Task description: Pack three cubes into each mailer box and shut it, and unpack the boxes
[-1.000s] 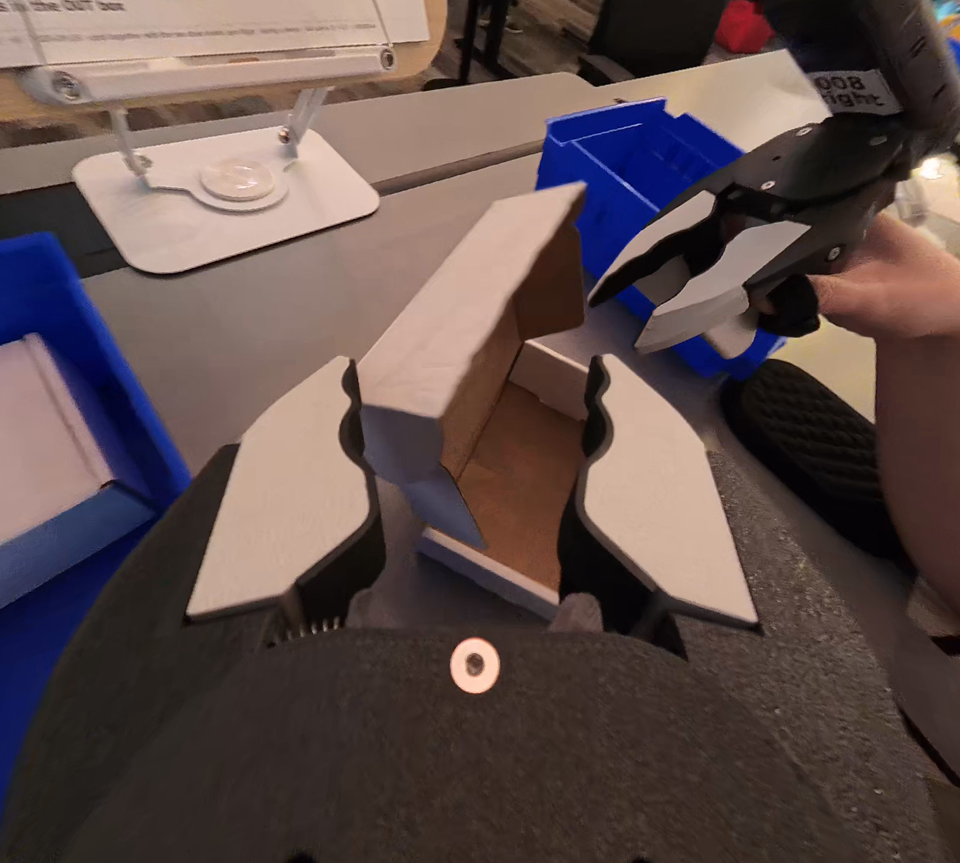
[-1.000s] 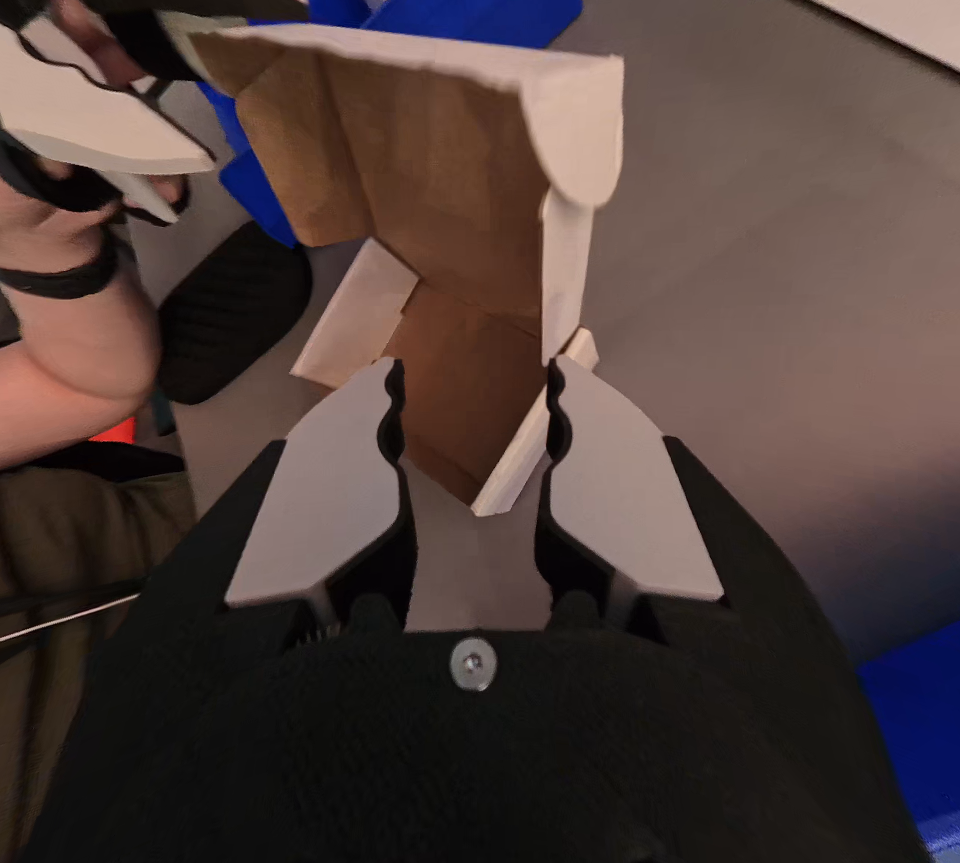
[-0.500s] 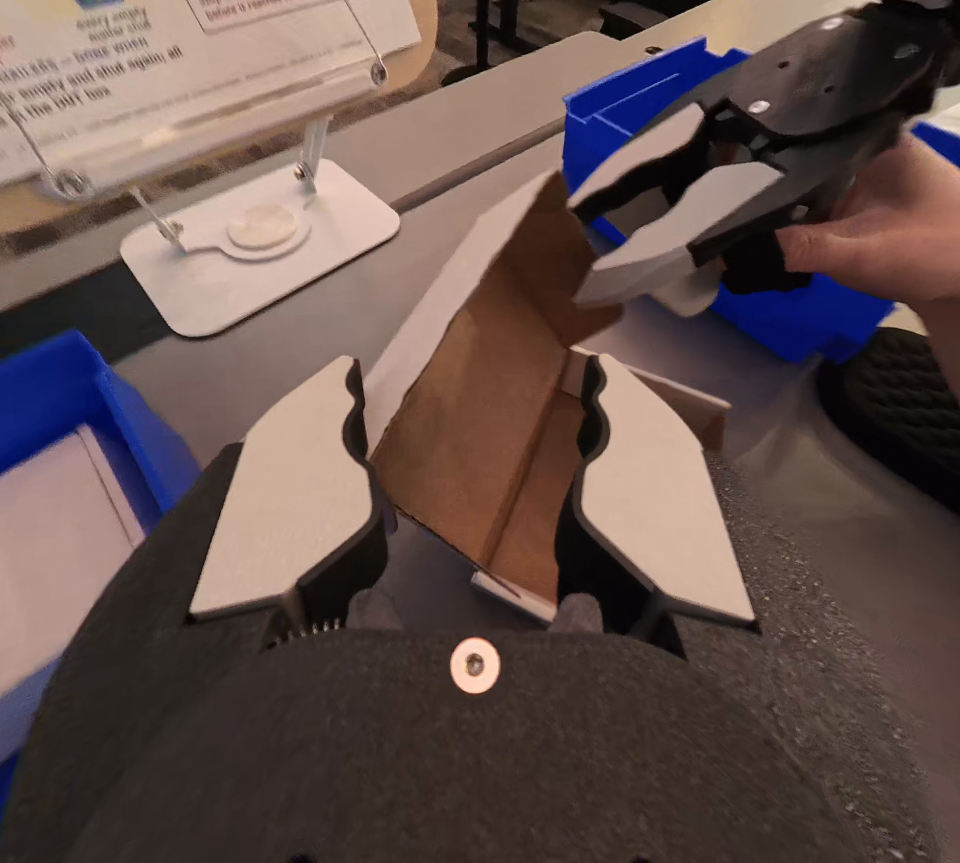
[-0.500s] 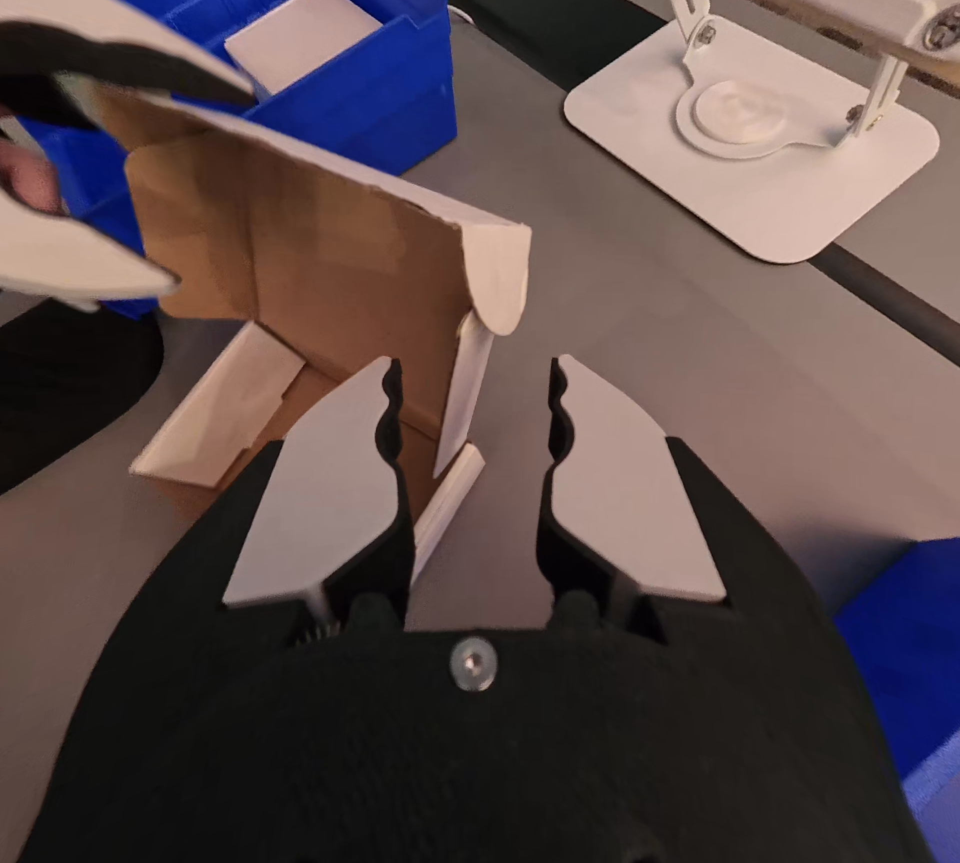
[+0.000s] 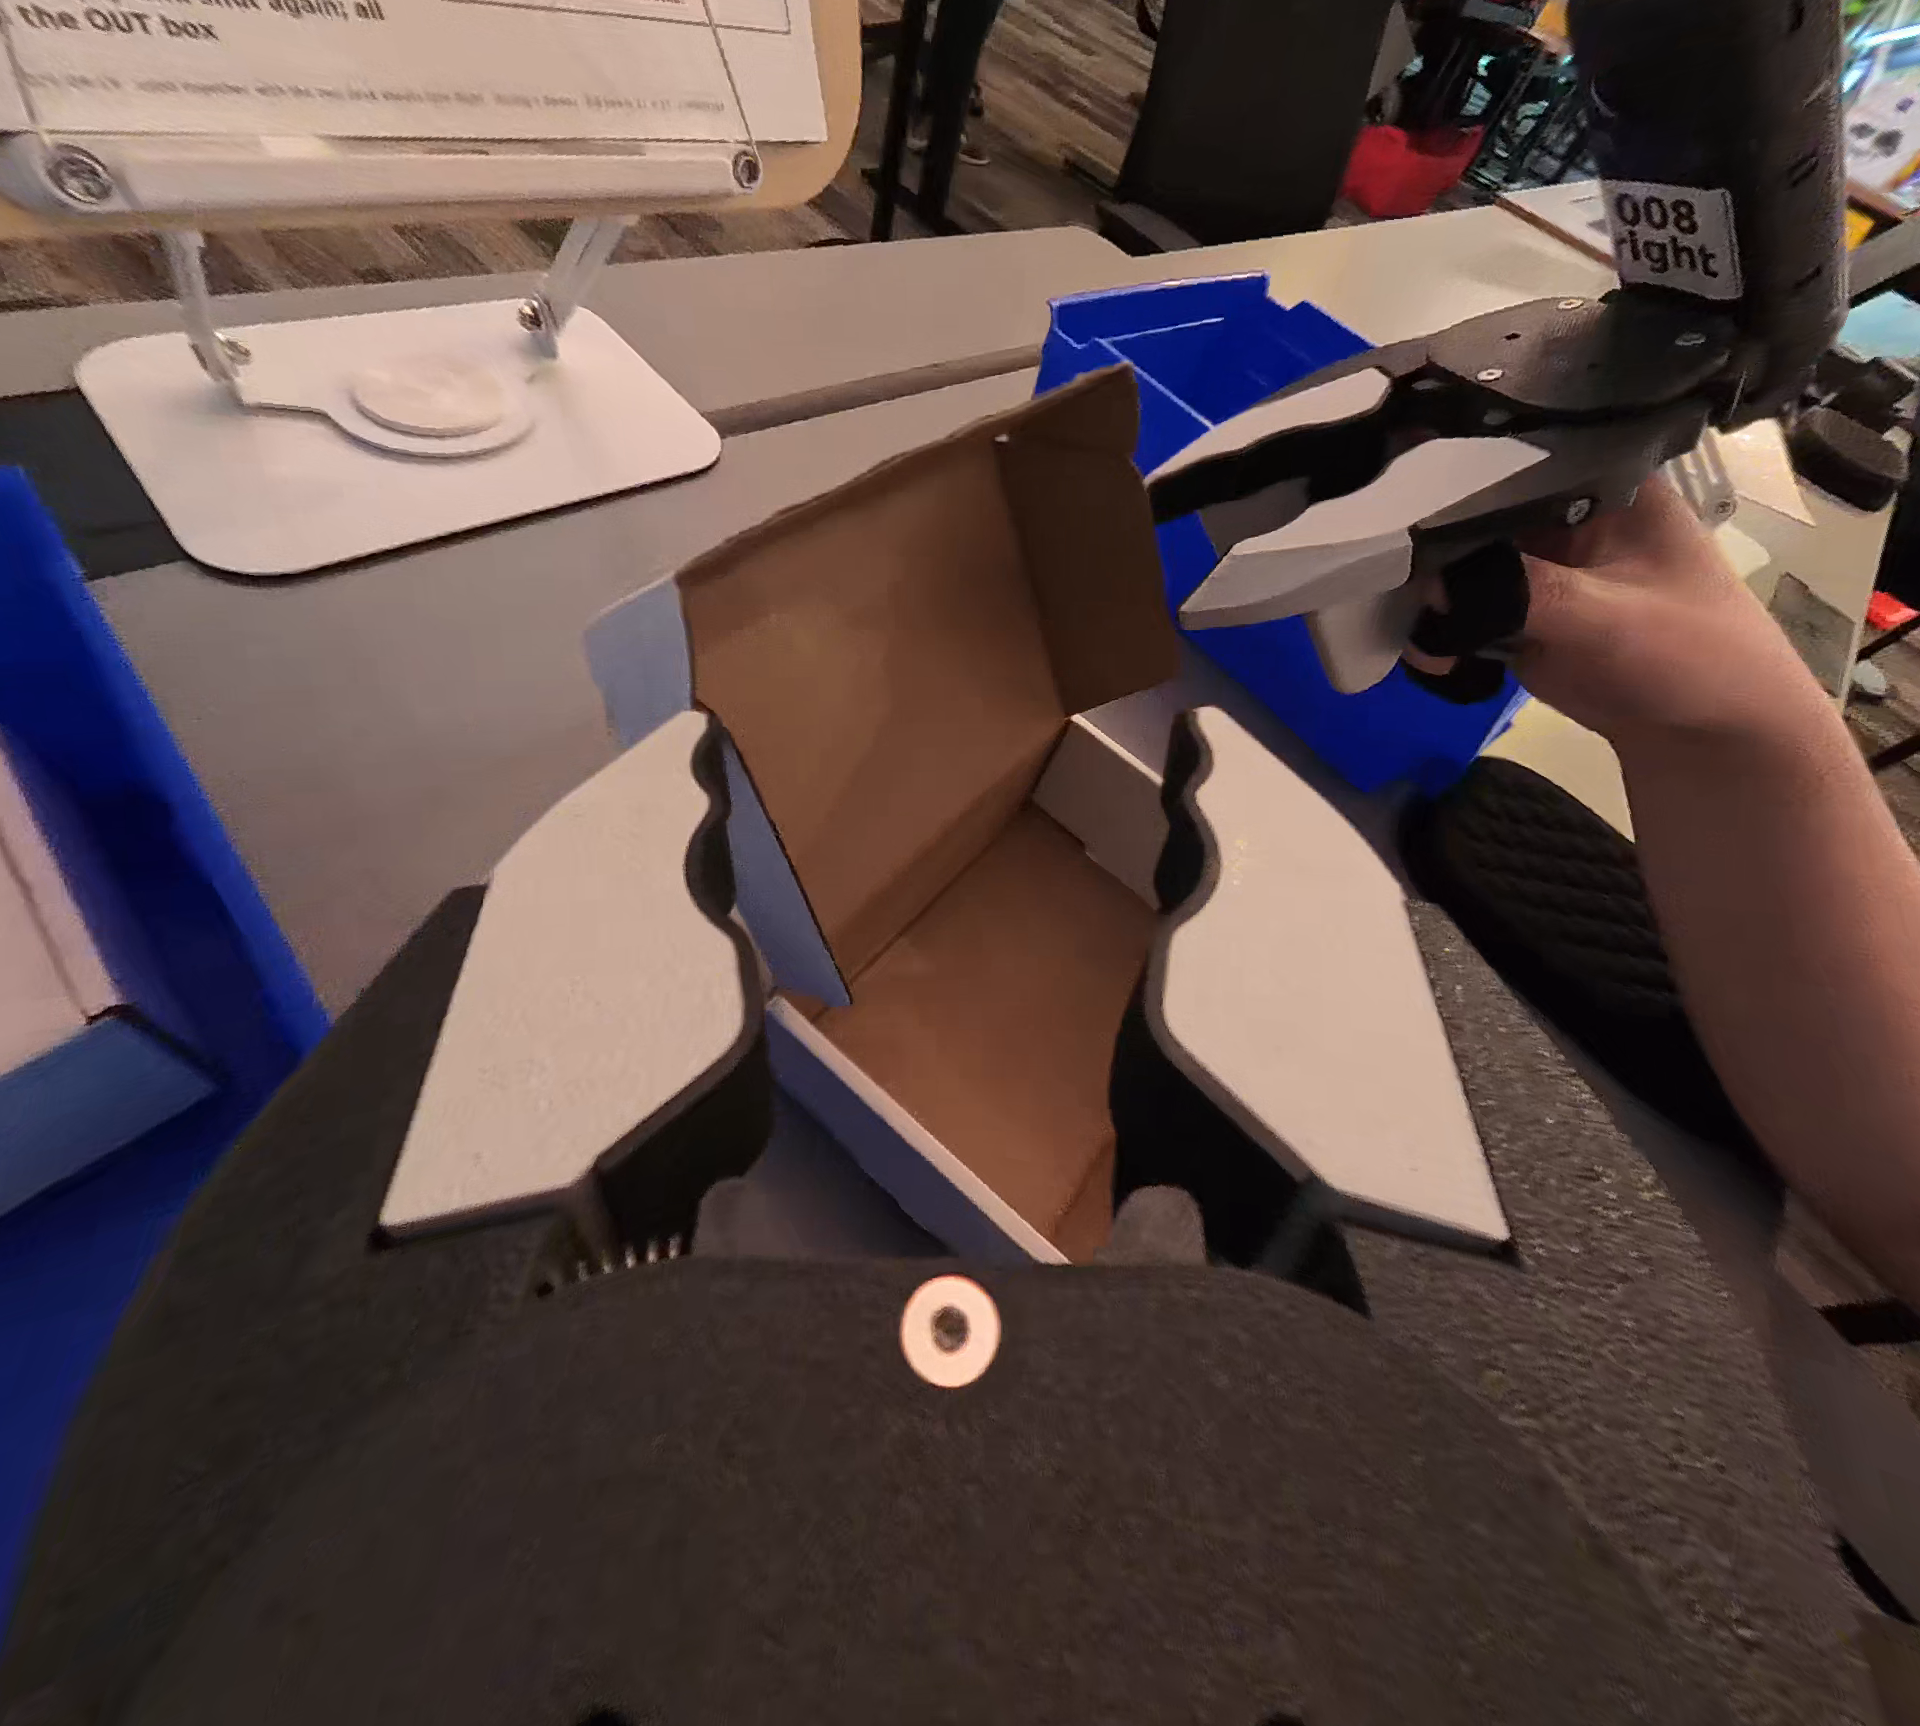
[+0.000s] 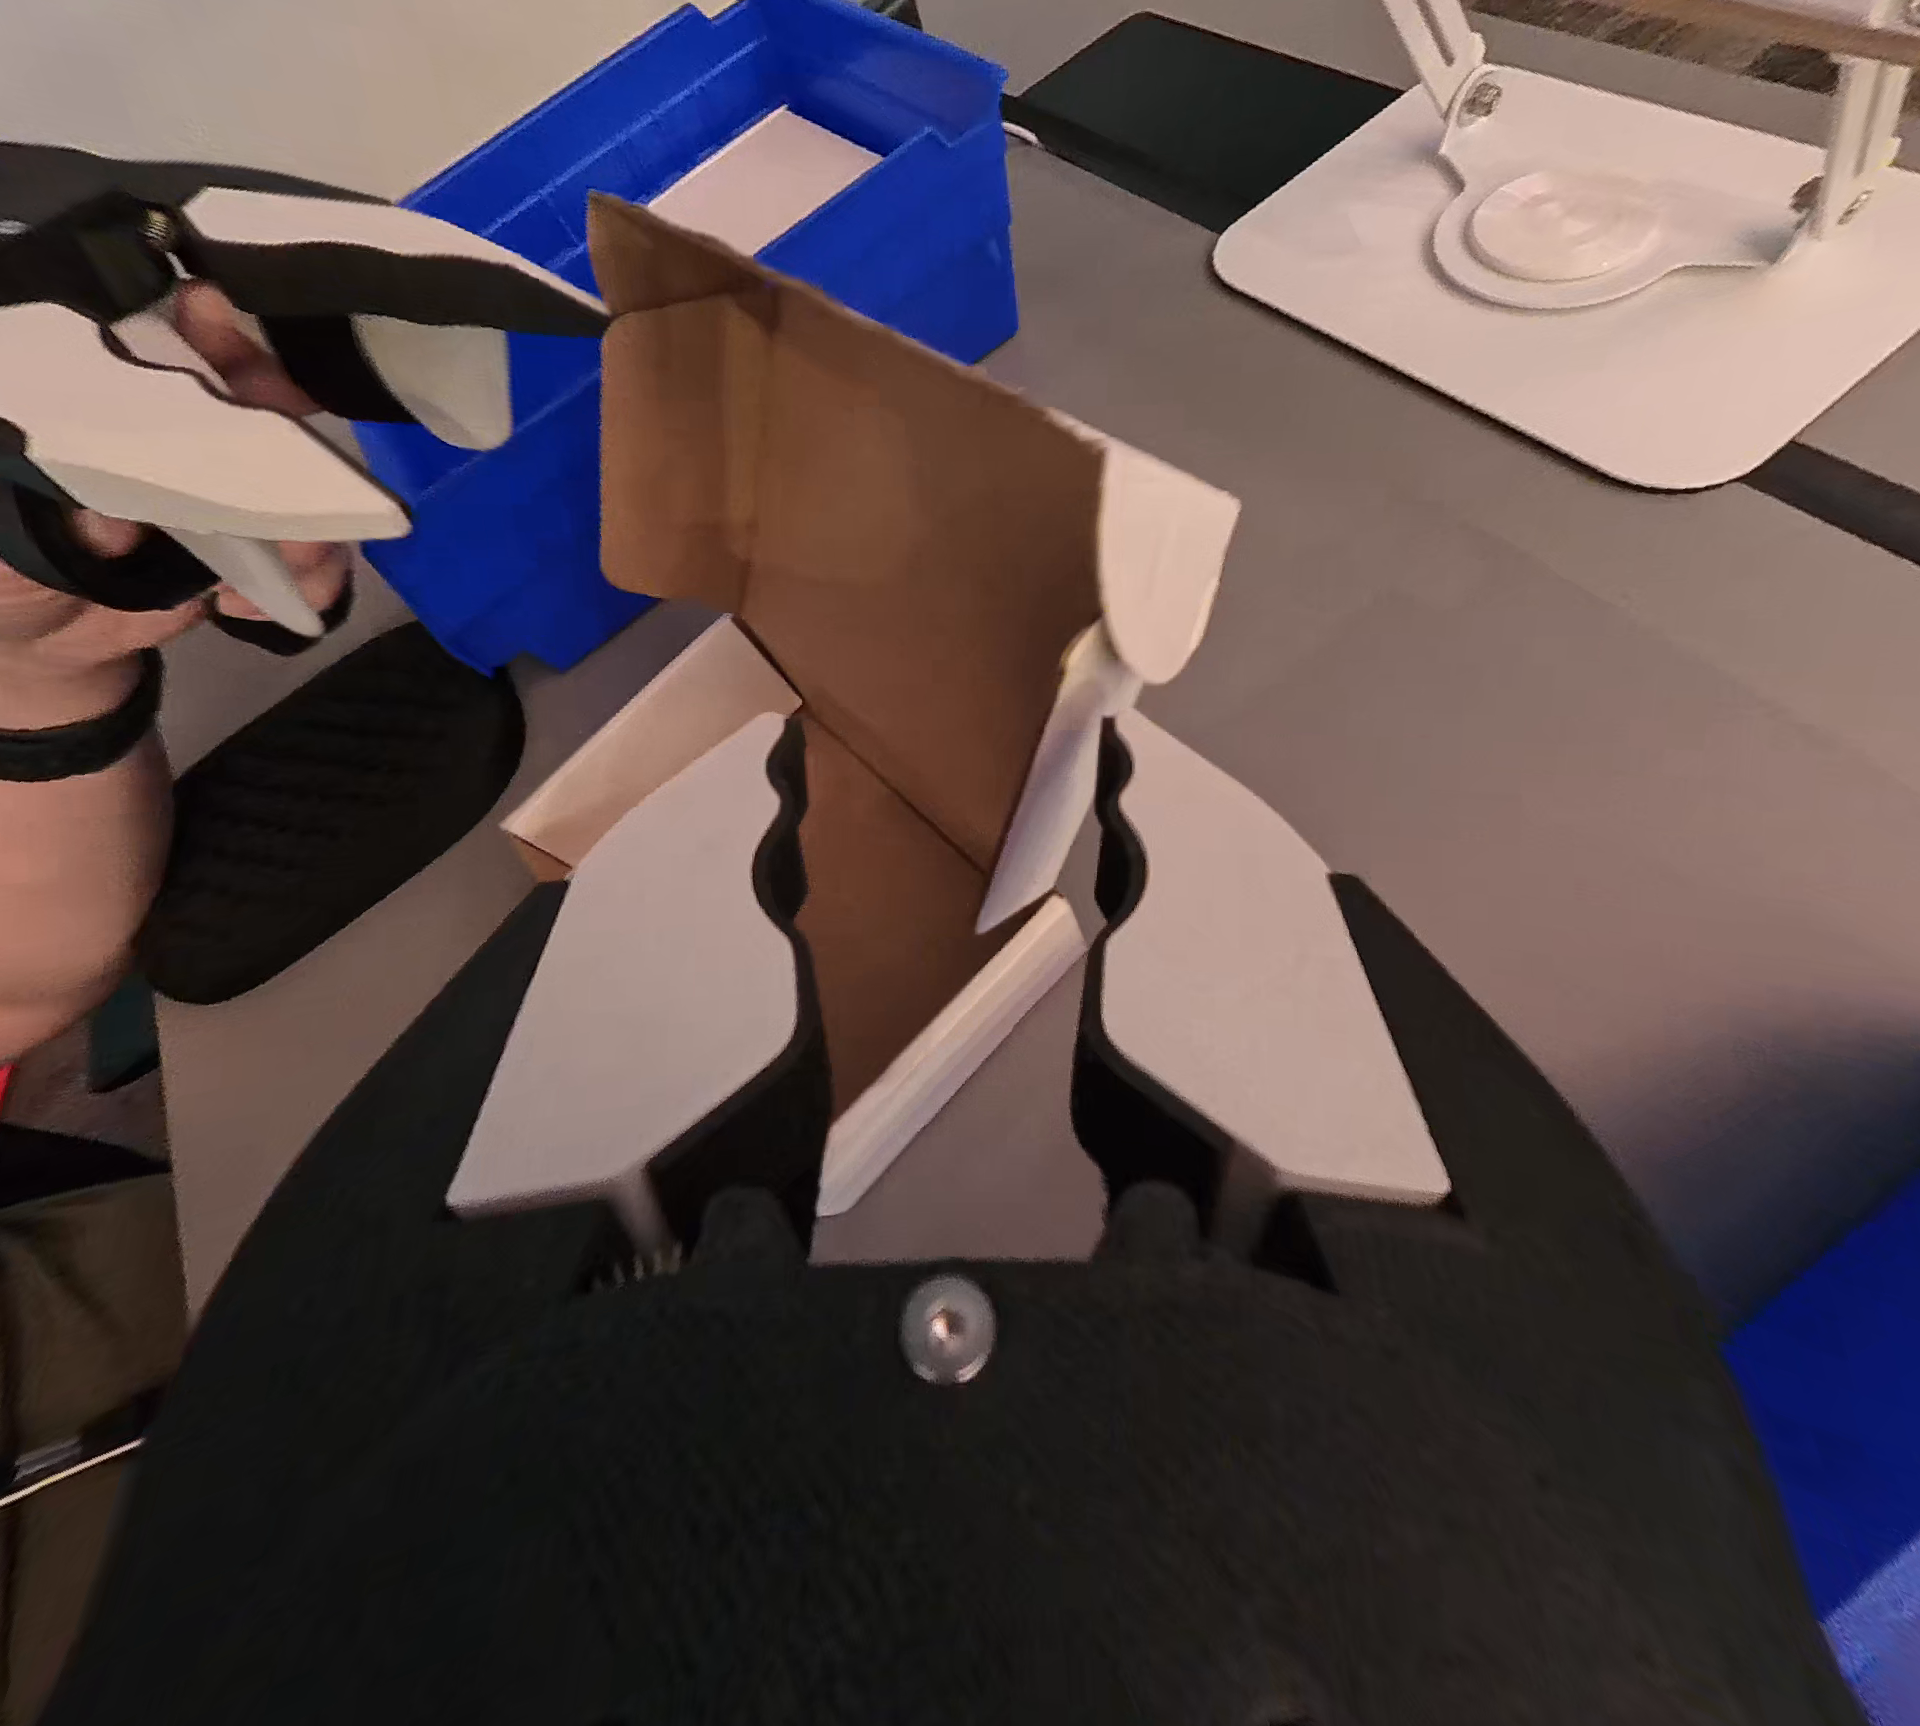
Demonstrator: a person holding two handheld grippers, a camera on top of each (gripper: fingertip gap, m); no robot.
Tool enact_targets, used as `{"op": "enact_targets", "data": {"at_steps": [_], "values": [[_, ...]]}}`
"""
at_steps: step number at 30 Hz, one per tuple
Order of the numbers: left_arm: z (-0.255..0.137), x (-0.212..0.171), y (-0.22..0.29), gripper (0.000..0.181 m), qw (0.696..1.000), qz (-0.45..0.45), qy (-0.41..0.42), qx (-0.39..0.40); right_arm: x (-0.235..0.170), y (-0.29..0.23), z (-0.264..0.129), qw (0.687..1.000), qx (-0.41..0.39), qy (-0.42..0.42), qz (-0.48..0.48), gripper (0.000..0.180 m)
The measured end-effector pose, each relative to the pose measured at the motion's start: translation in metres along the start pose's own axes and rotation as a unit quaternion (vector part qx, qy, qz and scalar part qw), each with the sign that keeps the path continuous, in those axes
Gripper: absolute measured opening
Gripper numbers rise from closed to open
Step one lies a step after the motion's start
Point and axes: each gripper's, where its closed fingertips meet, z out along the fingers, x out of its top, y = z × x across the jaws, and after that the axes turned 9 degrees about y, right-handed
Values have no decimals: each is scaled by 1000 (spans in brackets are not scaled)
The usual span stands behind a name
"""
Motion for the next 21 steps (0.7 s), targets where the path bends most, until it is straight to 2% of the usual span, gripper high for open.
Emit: {"op": "enact_targets", "data": {"at_steps": [4,9,15,21], "values": [[4,-2,-5,81,1000,-10,4,12,-9,5,1,1000,-6,-20,12,52],[8,-26,-14,80,997,-6,-55,46,-16,16,6,999,-13,-24,36,54],[19,-41,-16,80,994,17,-88,57,-9,2,9,995,47,5,85,55],[23,-43,-15,80,993,45,-81,67,-11,-2,7,995,50,5,89,55]]}}
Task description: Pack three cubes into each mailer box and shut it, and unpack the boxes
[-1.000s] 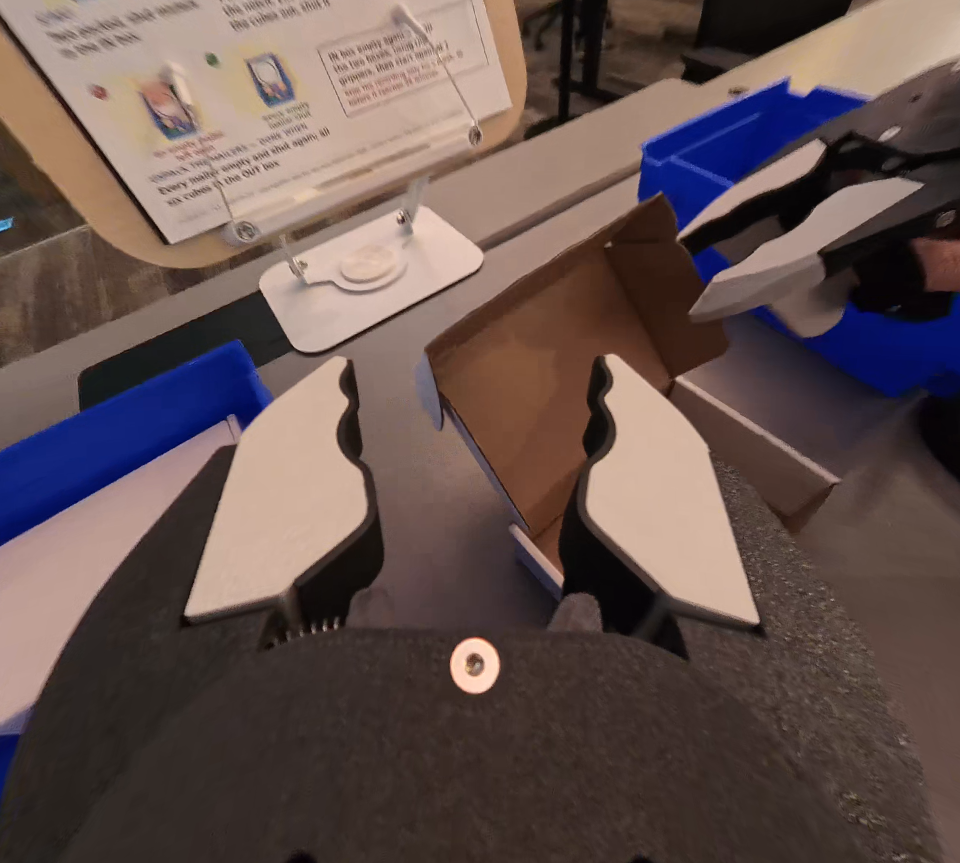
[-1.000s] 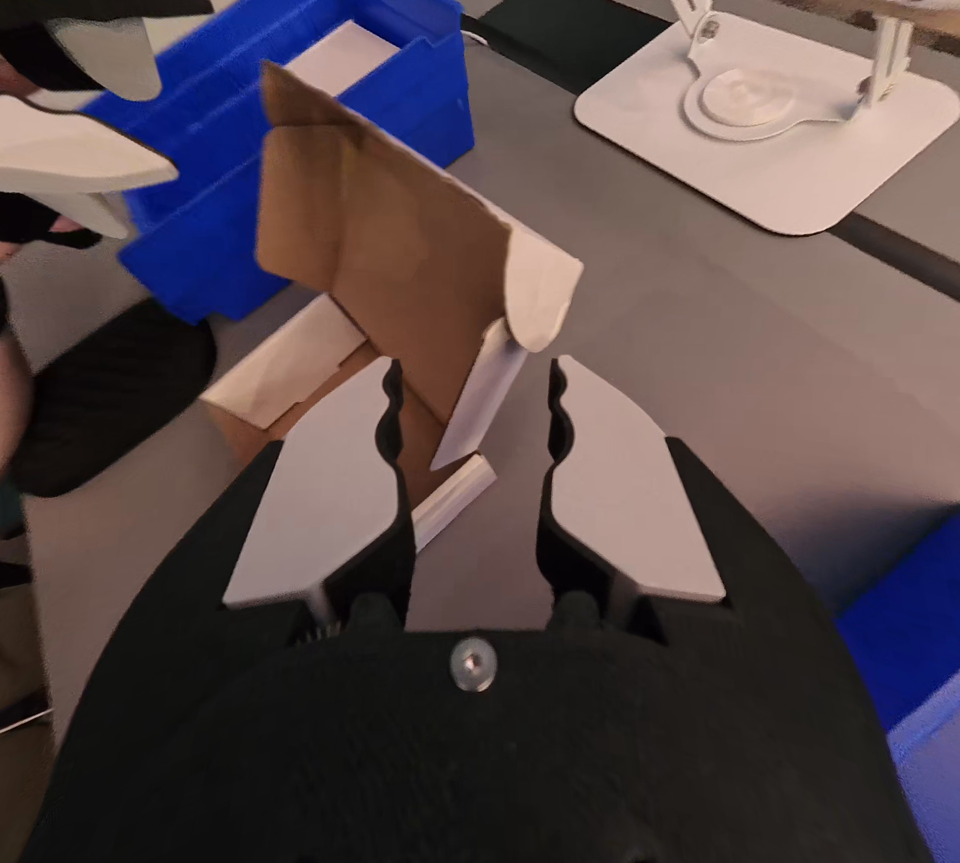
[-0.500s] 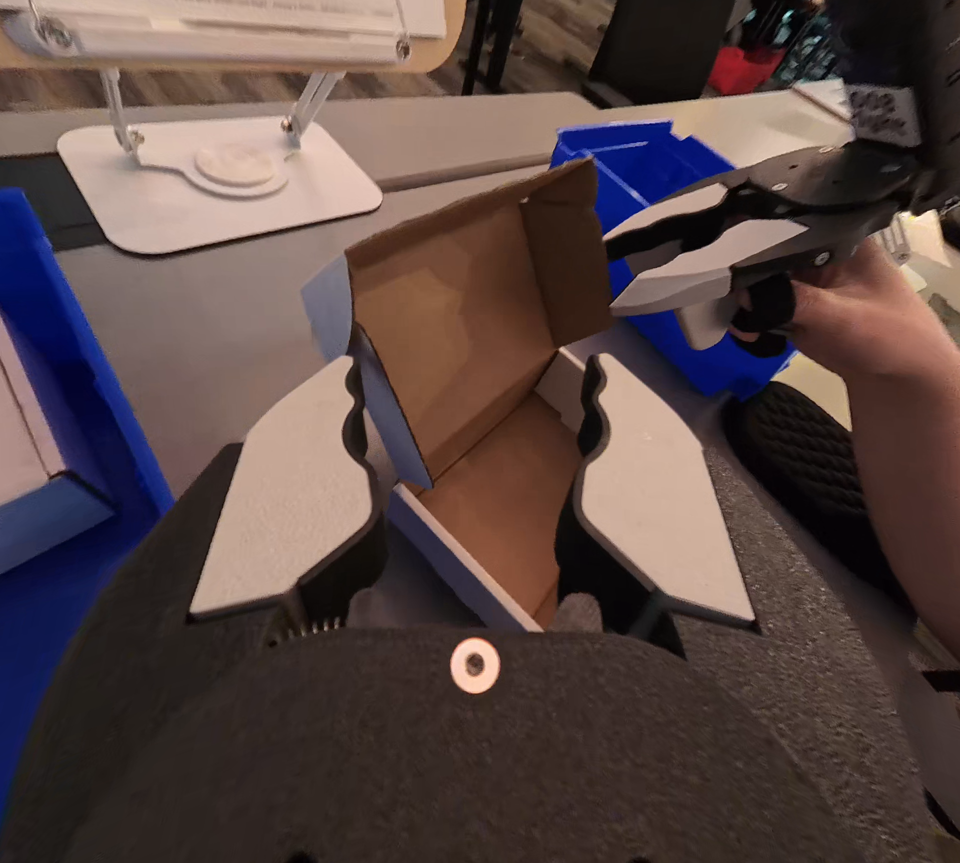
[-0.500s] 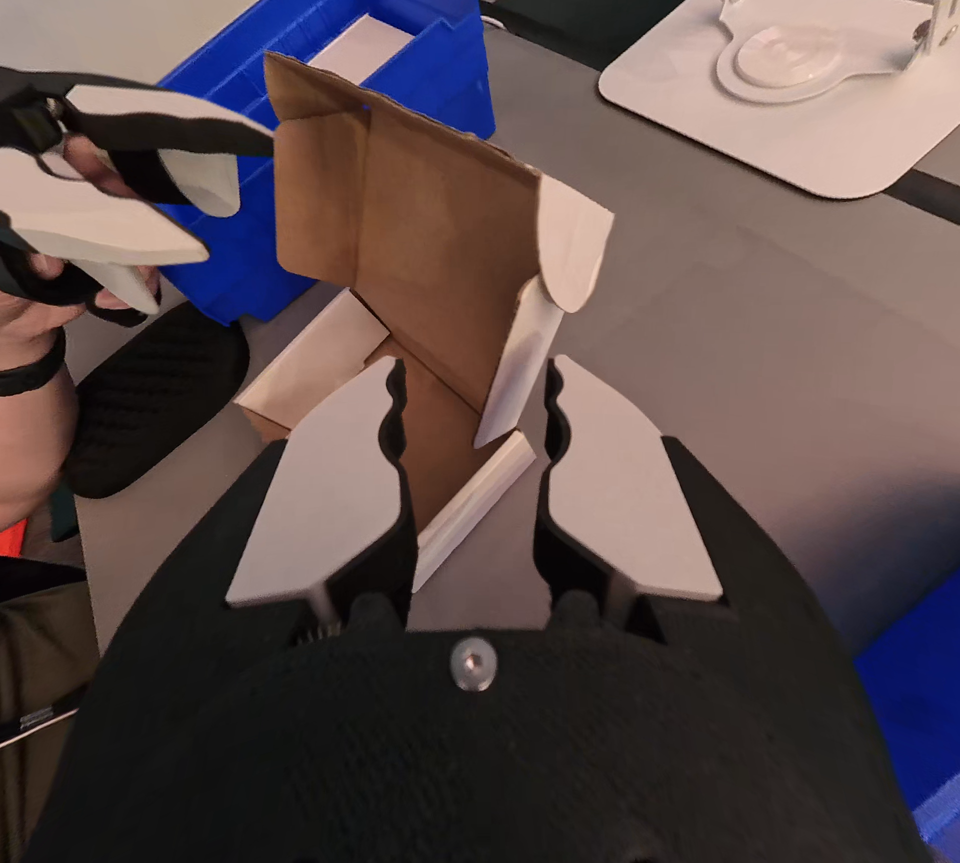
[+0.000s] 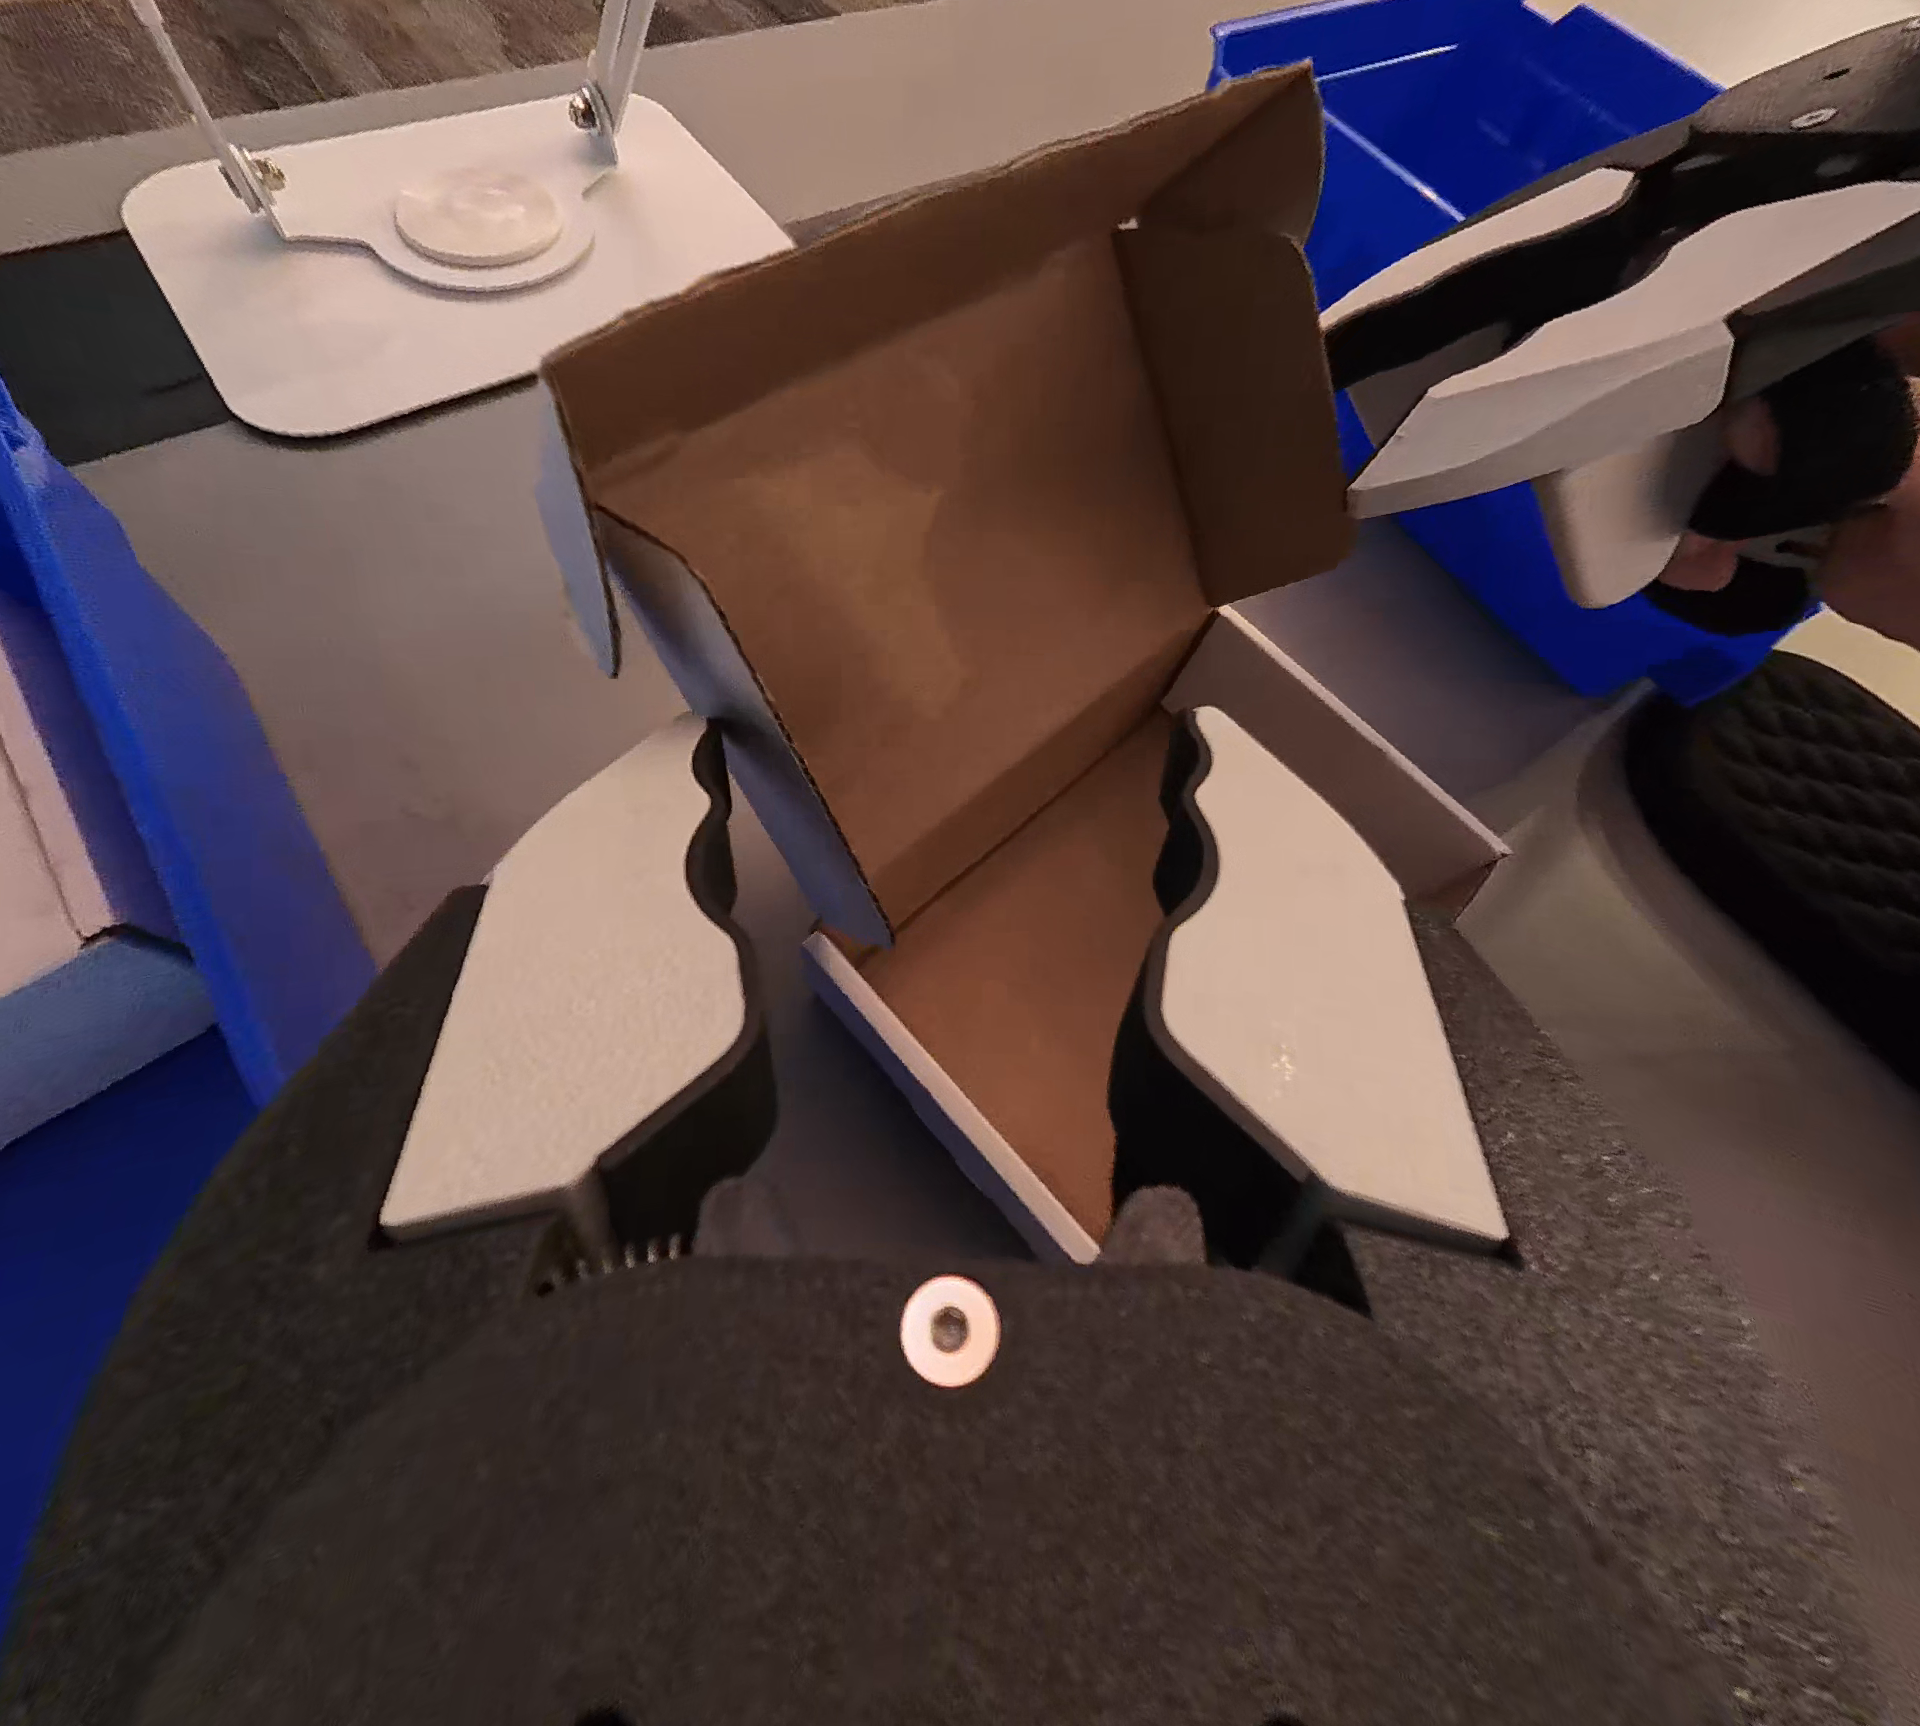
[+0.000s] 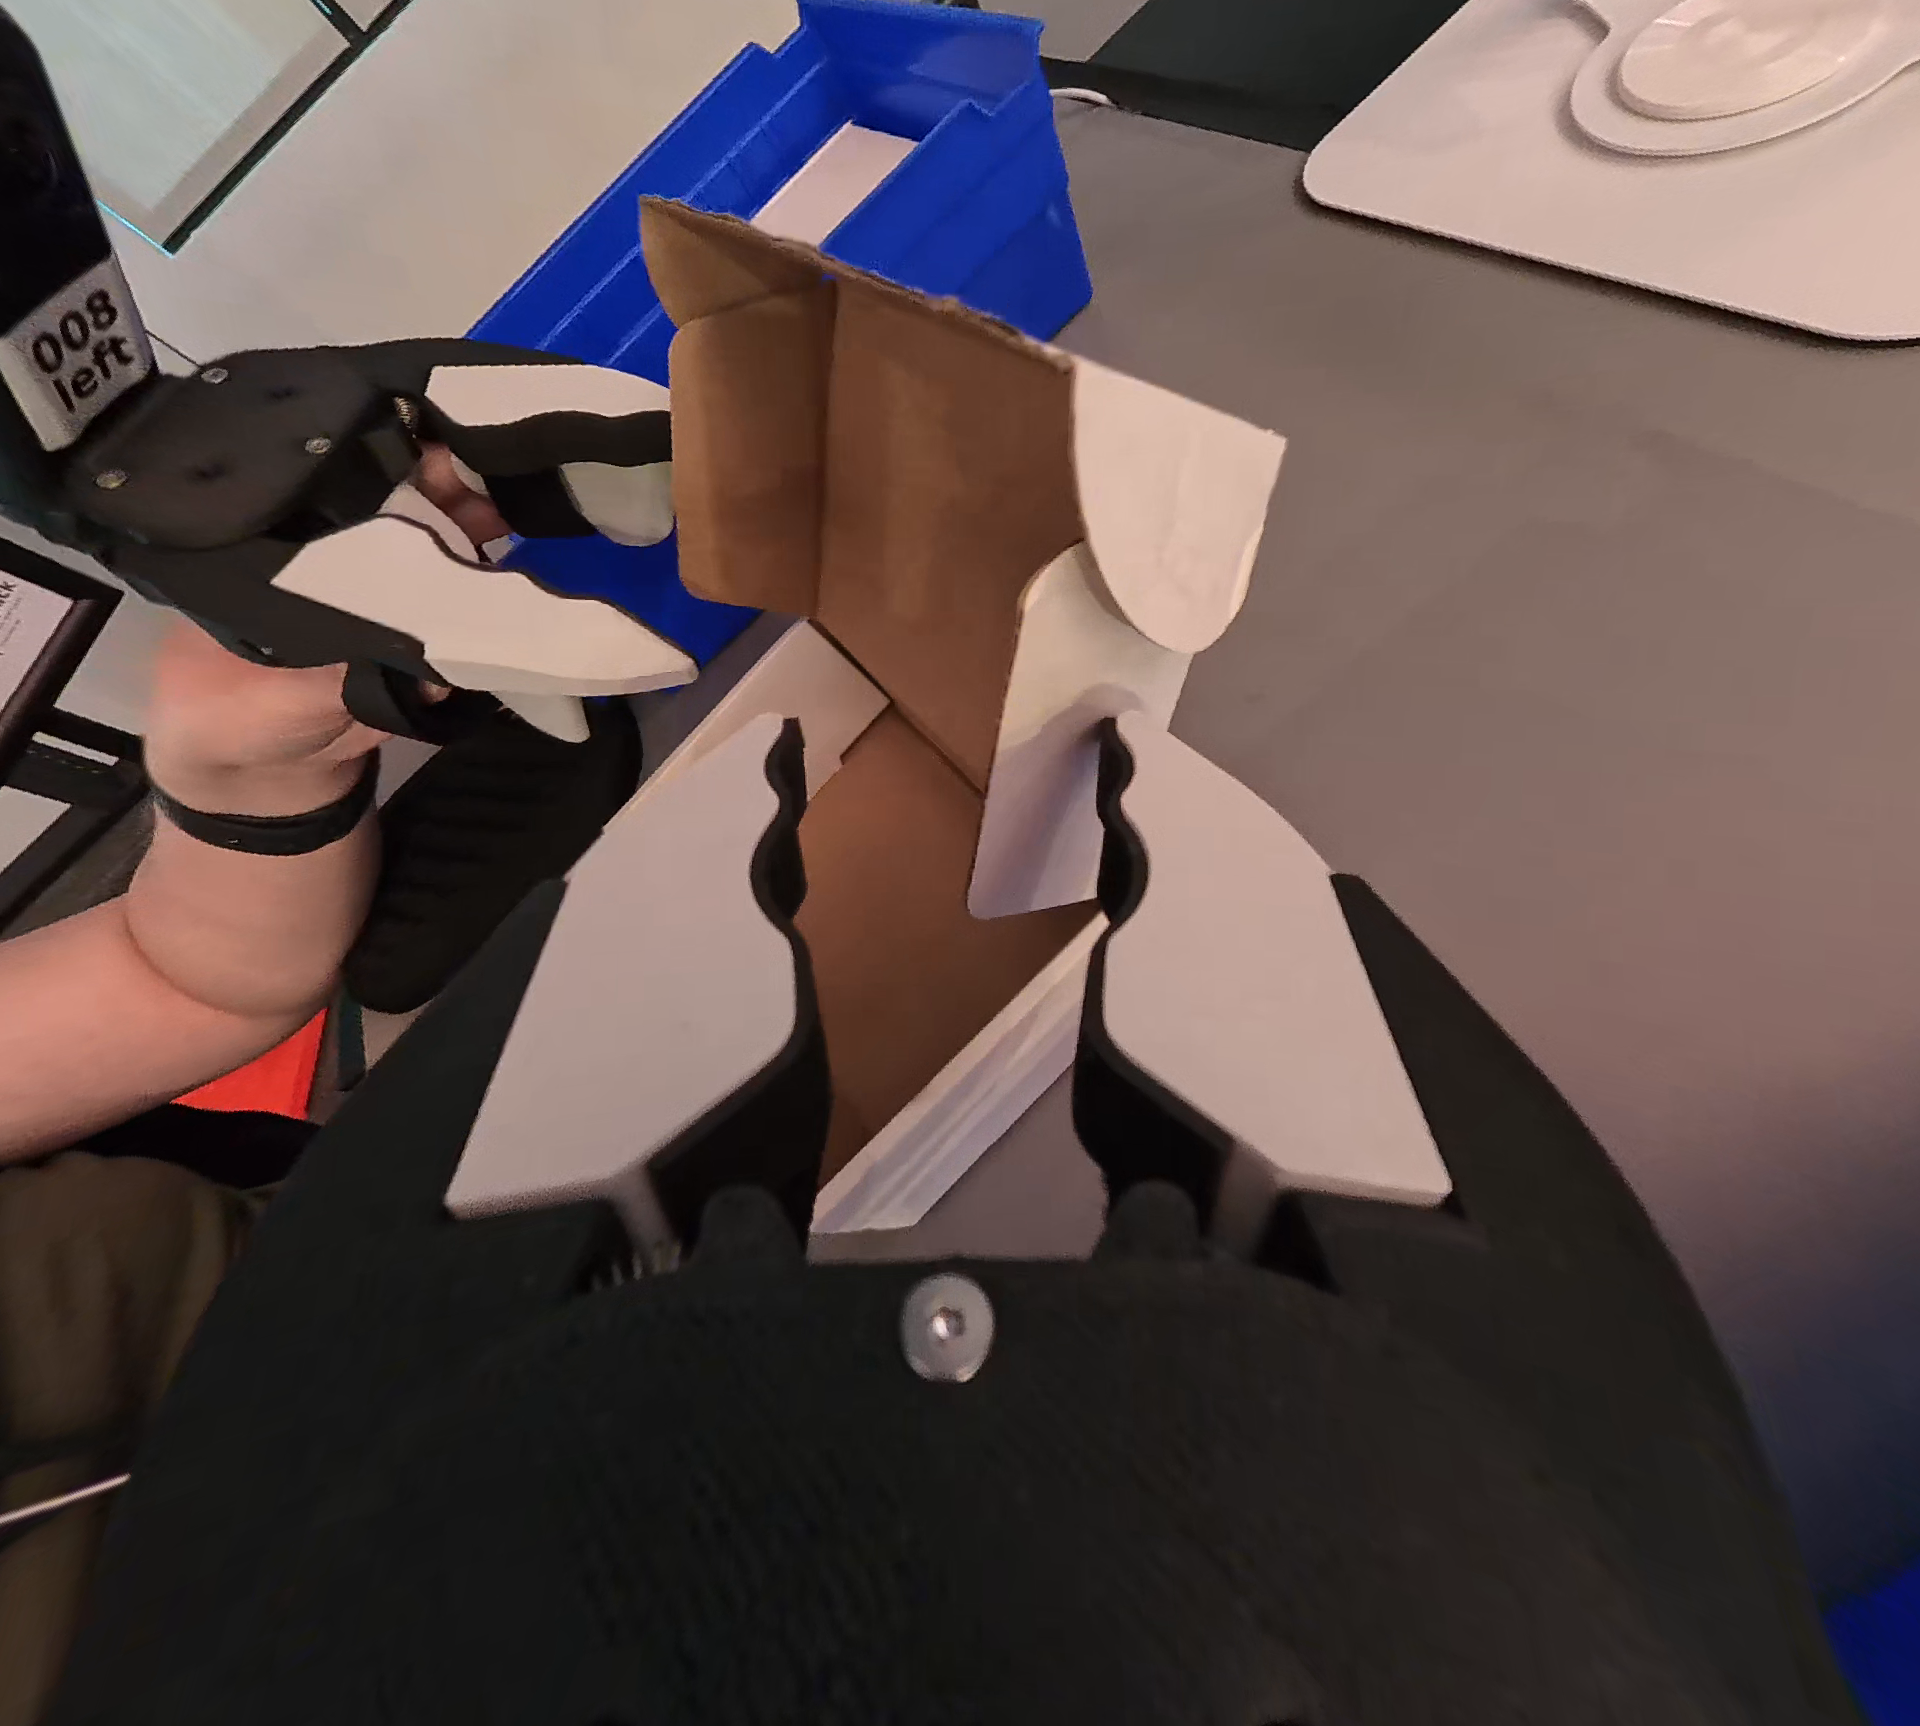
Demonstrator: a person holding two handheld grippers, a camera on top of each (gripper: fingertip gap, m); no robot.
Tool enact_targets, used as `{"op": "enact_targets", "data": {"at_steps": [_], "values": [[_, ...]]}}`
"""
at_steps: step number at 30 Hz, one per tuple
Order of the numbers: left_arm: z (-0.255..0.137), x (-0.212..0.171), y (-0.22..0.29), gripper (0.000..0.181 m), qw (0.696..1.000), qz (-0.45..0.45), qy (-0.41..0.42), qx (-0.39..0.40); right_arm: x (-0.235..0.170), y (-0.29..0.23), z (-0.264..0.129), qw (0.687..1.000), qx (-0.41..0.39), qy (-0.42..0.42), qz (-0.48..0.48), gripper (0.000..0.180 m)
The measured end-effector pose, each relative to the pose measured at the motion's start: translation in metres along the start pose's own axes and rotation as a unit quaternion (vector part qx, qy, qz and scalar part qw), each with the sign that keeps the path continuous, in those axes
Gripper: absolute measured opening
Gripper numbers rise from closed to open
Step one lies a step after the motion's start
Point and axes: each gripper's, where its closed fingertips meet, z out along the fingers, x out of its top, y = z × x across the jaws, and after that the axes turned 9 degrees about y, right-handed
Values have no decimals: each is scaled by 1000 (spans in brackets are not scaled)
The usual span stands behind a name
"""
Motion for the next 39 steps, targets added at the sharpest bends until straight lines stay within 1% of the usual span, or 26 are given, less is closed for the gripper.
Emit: {"op": "enact_targets", "data": {"at_steps": [4,8,11,14,19,21,23,25,28,31,33,34,36,39], "values": [[-10,-2,10,75,1000,22,18,-13,-6,-10,-11,1000,16,12,-1,55],[-25,-9,24,75,998,38,30,-33,-19,-29,-25,998,54,22,8,53],[-33,-18,34,80,998,49,20,-42,-33,-39,-30,998,56,14,-2,55],[-36,-37,41,85,997,73,-5,-39,-47,-49,-33,998,54,1,-19,58],[-37,-59,41,86,992,119,-30,-13,-70,-57,-33,997,39,-20,-67,61],[-39,-66,42,85,993,109,-38,-13,-74,-56,-32,996,27,-15,-82,59],[-43,-71,45,82,996,80,-38,-20,-72,-53,-33,995,1,12,-98,57],[-48,-73,44,75,998,52,-31,-16,-71,-51,-35,992,-27,33,-123,57],[-55,-66,28,72,998,52,2,33,-65,-44,-43,975,-99,66,-186,57],[-61,-51,20,67,992,94,39,78,-52,-40,-54,941,-183,97,-266,55],[-61,-44,21,67,987,123,46,97,-44,-39,-57,916,-225,106,-315,55],[-60,-42,22,67,984,134,49,103,-41,-40,-57,905,-240,106,-336,54],[-58,-39,27,62,981,150,54,106,-41,-42,-52,890,-252,88,-370,45],[-56,-34,30,57,975,171,65,124,-44,-42,-43,879,-264,65,-392,33]]}}
